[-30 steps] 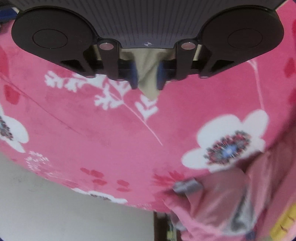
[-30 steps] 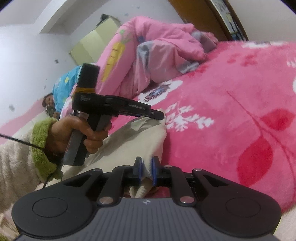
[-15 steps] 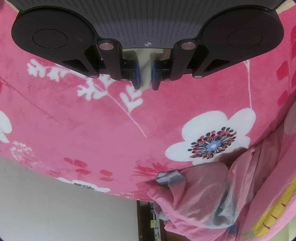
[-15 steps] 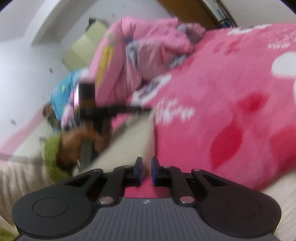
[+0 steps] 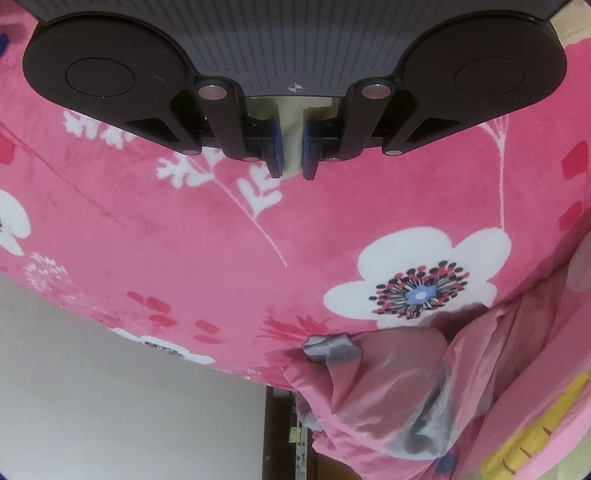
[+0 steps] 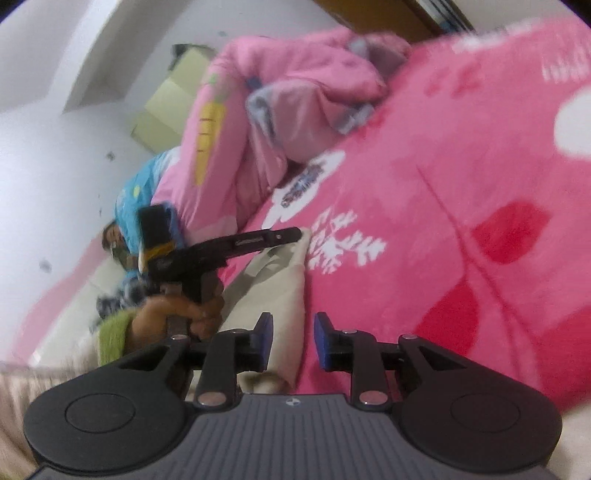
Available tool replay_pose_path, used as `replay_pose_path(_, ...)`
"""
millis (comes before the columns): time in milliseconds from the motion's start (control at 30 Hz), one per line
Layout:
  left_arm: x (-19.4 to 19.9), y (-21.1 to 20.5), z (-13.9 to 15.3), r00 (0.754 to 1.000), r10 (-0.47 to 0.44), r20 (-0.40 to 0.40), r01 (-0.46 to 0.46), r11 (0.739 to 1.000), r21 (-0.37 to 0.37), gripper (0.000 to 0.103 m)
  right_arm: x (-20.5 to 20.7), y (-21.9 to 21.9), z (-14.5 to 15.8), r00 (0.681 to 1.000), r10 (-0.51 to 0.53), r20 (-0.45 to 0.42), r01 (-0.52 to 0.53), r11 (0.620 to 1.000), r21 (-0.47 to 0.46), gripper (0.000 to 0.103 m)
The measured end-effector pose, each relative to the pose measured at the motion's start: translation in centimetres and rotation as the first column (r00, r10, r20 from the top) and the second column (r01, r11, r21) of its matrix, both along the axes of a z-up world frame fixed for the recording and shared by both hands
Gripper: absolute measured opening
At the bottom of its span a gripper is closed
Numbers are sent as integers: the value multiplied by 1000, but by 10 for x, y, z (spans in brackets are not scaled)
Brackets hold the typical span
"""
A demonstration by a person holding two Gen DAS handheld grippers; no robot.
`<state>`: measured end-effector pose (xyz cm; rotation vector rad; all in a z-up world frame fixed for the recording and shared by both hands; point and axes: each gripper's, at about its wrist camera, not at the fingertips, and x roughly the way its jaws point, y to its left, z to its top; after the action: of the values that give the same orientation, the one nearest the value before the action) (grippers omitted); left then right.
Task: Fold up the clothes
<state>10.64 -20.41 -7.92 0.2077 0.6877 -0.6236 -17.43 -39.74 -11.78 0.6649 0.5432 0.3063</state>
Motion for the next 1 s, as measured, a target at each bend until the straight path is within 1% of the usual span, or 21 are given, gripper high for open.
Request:
replay_pose_path(100, 1, 0, -1, 1000, -1, -3, 1, 1000, -1, 12, -9, 15, 4, 998, 52, 27, -49, 995, -90, 26)
replay_pose_path(233, 1, 1, -2, 1000, 0, -7, 0, 1000, -3, 12, -6, 30, 6, 996, 83, 27, -78, 984, -162, 25)
replay_pose_path(333, 2, 0, -2, 1000, 0, -9, 0, 1000, -2, 12, 0, 38, 7, 996, 81, 27, -73, 970, -231, 19)
replay_pose_path(400, 1, 0, -2, 1000, 1, -9, -1, 1000, -2, 12, 4, 42, 7, 997, 75, 27, -64, 957, -284, 17)
replay_pose_path(500, 2, 0, -4, 1000, 2, -9, -2, 1000, -2, 12, 8, 52, 9, 994, 87, 71, -55, 927, -370, 15)
replay_pose_path(533, 2, 0, -4, 1000, 3, -7, -3, 1000, -2, 12, 10, 56, 10, 991, 97, 91, -54, 918, -392, 11)
replay_pose_path(567, 2, 0, -4, 1000, 4, -5, -4, 1000, -2, 13, 11, 60, 10, 988, 108, 109, -53, 909, -413, 4)
replay_pose_path(600, 2, 0, -5, 1000, 5, -4, -5, 1000, -2, 13, 13, 64, 11, 985, 119, 128, -52, 899, -435, 4)
replay_pose_path(700, 4, 0, -5, 1000, 15, -2, -15, 1000, -7, 13, 5, 63, 17, 971, 164, 173, -72, 893, -443, 3)
replay_pose_path(733, 5, 1, -5, 1000, 17, -4, -17, 1000, -10, 13, 1, 63, 20, 968, 181, 176, -84, 888, -452, 2)
replay_pose_path(867, 8, -1, -7, 1000, 27, -1, -27, 1000, -8, 13, -11, 64, 23, 965, 215, 152, -117, 867, -484, 2)
replay_pose_path(1000, 11, -4, -10, 999, 38, -3, -38, 999, -2, 13, -14, 66, 17, 968, 216, 131, -127, 865, -486, 2)
